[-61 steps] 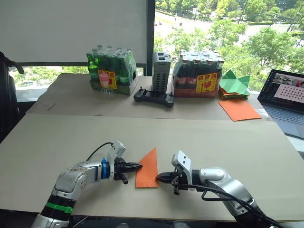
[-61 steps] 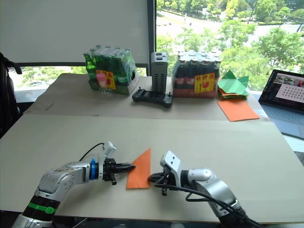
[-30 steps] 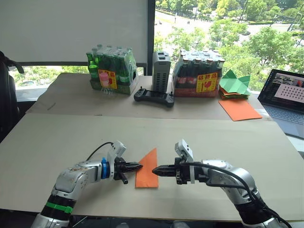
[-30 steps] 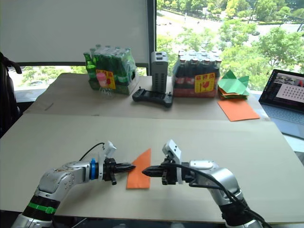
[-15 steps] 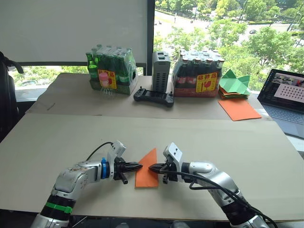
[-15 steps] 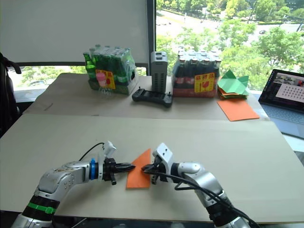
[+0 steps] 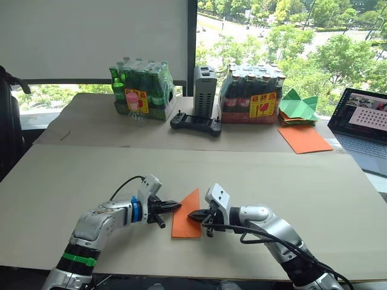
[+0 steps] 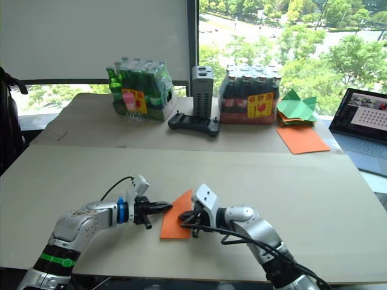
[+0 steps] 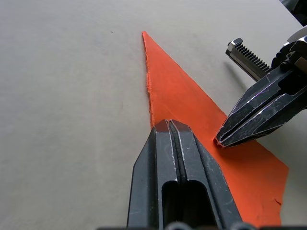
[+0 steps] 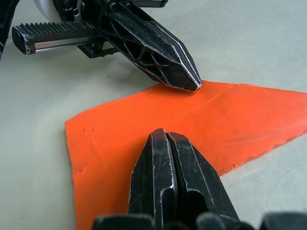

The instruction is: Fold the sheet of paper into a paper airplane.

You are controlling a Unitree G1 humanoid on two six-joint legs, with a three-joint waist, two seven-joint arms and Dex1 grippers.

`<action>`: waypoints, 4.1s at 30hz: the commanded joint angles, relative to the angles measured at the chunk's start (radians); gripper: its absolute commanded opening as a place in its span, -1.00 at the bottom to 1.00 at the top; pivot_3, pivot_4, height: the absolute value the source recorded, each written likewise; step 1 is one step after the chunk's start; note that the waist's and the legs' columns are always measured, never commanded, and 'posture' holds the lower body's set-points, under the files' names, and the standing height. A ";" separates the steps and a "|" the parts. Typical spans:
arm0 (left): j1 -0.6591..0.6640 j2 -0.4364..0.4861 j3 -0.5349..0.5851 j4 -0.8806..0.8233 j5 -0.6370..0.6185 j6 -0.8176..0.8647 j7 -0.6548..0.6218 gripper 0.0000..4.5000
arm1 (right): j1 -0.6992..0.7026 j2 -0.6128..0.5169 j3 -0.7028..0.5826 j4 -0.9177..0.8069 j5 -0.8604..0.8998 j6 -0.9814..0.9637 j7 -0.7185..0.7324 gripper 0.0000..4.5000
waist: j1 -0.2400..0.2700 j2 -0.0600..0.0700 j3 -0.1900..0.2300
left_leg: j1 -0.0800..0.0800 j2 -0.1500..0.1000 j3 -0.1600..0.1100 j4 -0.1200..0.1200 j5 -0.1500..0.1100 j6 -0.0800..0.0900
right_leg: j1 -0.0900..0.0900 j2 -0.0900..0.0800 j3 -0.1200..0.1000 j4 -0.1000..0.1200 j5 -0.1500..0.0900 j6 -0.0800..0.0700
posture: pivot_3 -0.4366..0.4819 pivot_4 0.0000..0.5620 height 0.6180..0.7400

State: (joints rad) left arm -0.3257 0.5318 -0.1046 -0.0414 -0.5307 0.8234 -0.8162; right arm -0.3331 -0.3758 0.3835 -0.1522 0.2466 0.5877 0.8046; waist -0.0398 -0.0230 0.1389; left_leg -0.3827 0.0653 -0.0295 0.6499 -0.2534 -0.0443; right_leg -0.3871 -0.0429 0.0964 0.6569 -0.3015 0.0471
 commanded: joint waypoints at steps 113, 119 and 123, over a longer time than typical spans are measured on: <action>-0.216 -0.122 -0.085 0.109 0.157 -0.085 -0.126 -0.98 | 0.048 0.009 0.018 -0.035 -0.020 0.007 -0.025 -0.99 | 0.021 0.000 0.000 | -0.003 0.000 0.000 0.002 0.000 0.000 | -0.002 0.000 0.000 -0.001 0.000 0.000 | -0.05 -0.47 1.00; -0.210 -0.111 -0.126 0.134 0.194 -0.110 -0.134 -0.98 | 0.051 0.010 0.015 -0.035 -0.019 0.006 -0.027 -0.99 | 0.021 0.000 0.000 | -0.003 0.000 0.000 0.002 0.000 0.000 | -0.002 0.000 0.000 -0.001 0.000 0.000 | -0.05 -0.47 1.00; -0.221 -0.121 -0.151 0.167 0.220 -0.130 -0.133 -0.98 | 0.050 0.011 0.015 -0.035 -0.019 0.007 -0.029 -0.99 | 0.022 0.000 0.000 | -0.003 0.000 0.000 0.002 0.000 0.000 | -0.002 0.000 0.000 -0.001 0.000 0.000 | -0.05 -0.47 1.00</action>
State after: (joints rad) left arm -0.5341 0.4130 -0.2443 0.1270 -0.3225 0.7168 -0.9438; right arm -0.2966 -0.3629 0.3876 -0.1842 0.2362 0.5773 0.7822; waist -0.0182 -0.0234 0.1392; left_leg -0.3857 0.0651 -0.0296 0.6516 -0.2534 -0.0443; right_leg -0.3886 -0.0428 0.0960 0.6563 -0.3015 0.0471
